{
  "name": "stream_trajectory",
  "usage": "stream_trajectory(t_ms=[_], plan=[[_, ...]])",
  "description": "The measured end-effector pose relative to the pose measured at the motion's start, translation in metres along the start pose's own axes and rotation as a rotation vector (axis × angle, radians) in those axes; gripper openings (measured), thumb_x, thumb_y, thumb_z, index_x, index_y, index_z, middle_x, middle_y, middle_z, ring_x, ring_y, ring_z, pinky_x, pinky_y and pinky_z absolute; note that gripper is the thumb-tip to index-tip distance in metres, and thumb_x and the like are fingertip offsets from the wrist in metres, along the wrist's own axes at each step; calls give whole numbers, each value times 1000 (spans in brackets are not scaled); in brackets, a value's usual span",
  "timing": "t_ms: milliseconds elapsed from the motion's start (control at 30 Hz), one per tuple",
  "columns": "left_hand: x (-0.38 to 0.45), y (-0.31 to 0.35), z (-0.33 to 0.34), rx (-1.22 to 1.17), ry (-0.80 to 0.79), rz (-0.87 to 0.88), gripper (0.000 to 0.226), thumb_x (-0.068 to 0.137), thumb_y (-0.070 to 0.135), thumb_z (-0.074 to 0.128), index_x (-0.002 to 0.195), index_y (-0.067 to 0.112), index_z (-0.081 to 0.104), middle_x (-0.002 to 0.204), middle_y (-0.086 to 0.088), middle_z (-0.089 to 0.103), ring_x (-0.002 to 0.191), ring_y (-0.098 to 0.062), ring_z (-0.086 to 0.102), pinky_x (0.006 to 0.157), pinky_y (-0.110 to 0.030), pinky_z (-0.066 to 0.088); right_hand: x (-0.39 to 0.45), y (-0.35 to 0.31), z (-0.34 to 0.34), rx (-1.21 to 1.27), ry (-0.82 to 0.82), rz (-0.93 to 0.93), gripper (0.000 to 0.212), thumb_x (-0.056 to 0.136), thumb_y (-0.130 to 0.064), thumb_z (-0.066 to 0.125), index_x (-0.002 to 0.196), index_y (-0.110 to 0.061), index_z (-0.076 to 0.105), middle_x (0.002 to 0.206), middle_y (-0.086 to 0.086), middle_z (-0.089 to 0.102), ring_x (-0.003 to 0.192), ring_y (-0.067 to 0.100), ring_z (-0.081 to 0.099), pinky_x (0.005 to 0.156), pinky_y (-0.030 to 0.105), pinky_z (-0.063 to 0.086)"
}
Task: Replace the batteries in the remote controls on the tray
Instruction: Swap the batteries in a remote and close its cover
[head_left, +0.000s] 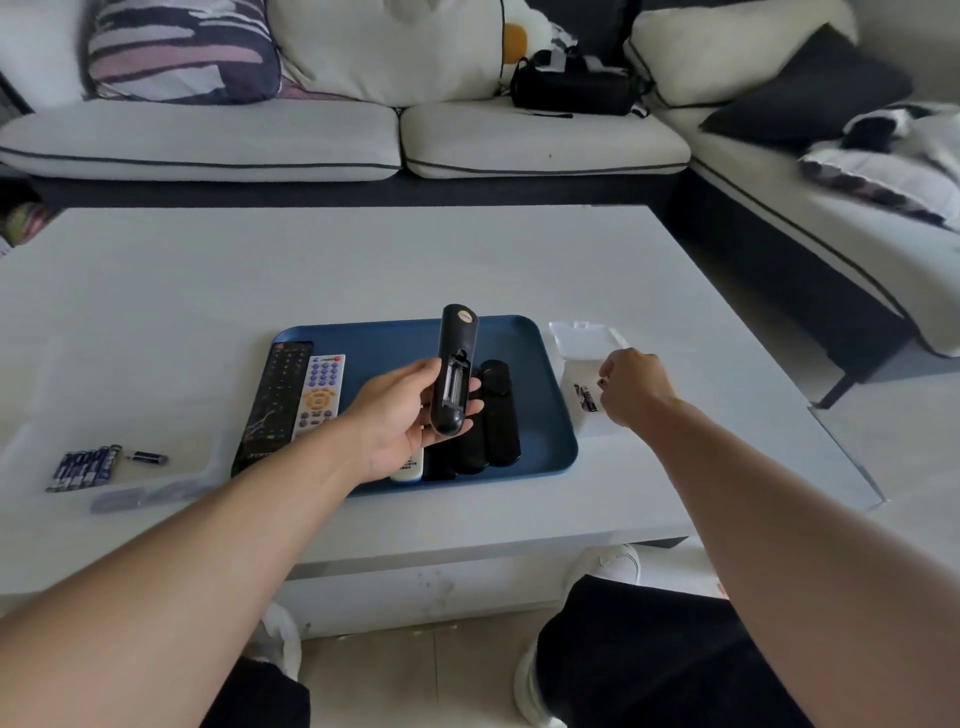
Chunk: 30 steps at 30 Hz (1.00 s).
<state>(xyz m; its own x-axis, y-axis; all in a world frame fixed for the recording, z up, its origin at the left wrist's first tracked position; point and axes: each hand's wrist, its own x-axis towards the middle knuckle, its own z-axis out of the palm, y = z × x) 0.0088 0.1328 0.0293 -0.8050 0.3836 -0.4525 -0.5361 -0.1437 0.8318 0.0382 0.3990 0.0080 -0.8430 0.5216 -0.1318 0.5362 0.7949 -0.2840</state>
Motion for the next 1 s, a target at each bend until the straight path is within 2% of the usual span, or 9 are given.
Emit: stream_trajectory(t_ms=[300, 367, 433, 533, 633, 733, 833, 900, 1000], plan=[[-4, 5, -16, -9, 56, -21, 31, 108, 22, 41, 129, 10, 59, 110, -16, 75, 100, -33, 73, 71, -38, 60, -6, -2, -4, -26, 17, 5, 21, 87, -6, 63, 106, -8, 73, 106, 13, 68, 89, 31, 67, 76, 38, 60], [-7, 6, -19, -14, 78, -19, 31, 108, 23, 41, 131, 10, 58, 109, -16, 75, 98, -32, 74, 70, -37, 60, -8, -9, -11, 2, 65, -10, 27, 85, 1, 56, 104, -7, 73, 105, 15, 68, 87, 32, 66, 77, 40, 59], [-8, 7, -23, -20, 104, -13, 32, 108, 24, 42, 133, 9, 57, 109, -17, 75, 94, -31, 74, 68, -37, 61, -13, -24, -20, 65, 136, -44, 36, 83, 2, 50, 105, -16, 73, 103, 10, 68, 83, 30, 61, 74, 37, 56], [-14, 10, -32, -41, 144, -17, 33, 108, 23, 42, 132, 6, 56, 109, -19, 74, 89, -31, 75, 66, -37, 62, -32, -56, -28, 99, 205, -213, 27, 88, -21, 50, 98, -41, 65, 94, -11, 69, 76, 22, 62, 69, 30, 51], [-20, 12, -42, -59, 184, -30, 31, 108, 21, 42, 125, 0, 59, 107, -22, 74, 85, -31, 74, 73, -40, 61, -68, -96, -23, 175, 21, -529, 12, 92, -39, 61, 103, -42, 66, 89, -21, 65, 84, 11, 63, 70, 28, 51], [-23, 15, -54, -116, 239, -50, 26, 107, 15, 44, 117, -2, 61, 99, -20, 74, 88, -31, 73, 75, -43, 60, -106, -129, -14, 139, -108, -835, 34, 84, -52, 71, 116, -41, 66, 103, -20, 67, 89, 6, 64, 81, 35, 54], [-27, 18, -63, -147, 267, -69, 20, 107, 9, 43, 105, -3, 59, 79, -19, 75, 72, -29, 75, 63, -42, 63, -122, -147, 2, -34, -112, -950, 46, 85, -50, 73, 129, -43, 60, 119, -15, 62, 99, 12, 62, 79, 34, 50], [-30, 17, -69, -107, 274, -84, 21, 107, 8, 40, 104, -3, 58, 68, -16, 73, 59, -27, 73, 56, -39, 62, -126, -155, 10, -6, -93, -986, 38, 89, -39, 72, 126, -34, 65, 114, -7, 63, 96, 17, 63, 76, 33, 50], [-33, 15, -77, -28, 256, -107, 22, 108, 9, 40, 111, 2, 60, 75, -15, 73, 69, -25, 72, 73, -42, 62, -127, -163, 17, 43, -65, -987, 27, 92, -29, 71, 119, -26, 72, 102, 0, 67, 82, 17, 57, 70, 27, 44]])
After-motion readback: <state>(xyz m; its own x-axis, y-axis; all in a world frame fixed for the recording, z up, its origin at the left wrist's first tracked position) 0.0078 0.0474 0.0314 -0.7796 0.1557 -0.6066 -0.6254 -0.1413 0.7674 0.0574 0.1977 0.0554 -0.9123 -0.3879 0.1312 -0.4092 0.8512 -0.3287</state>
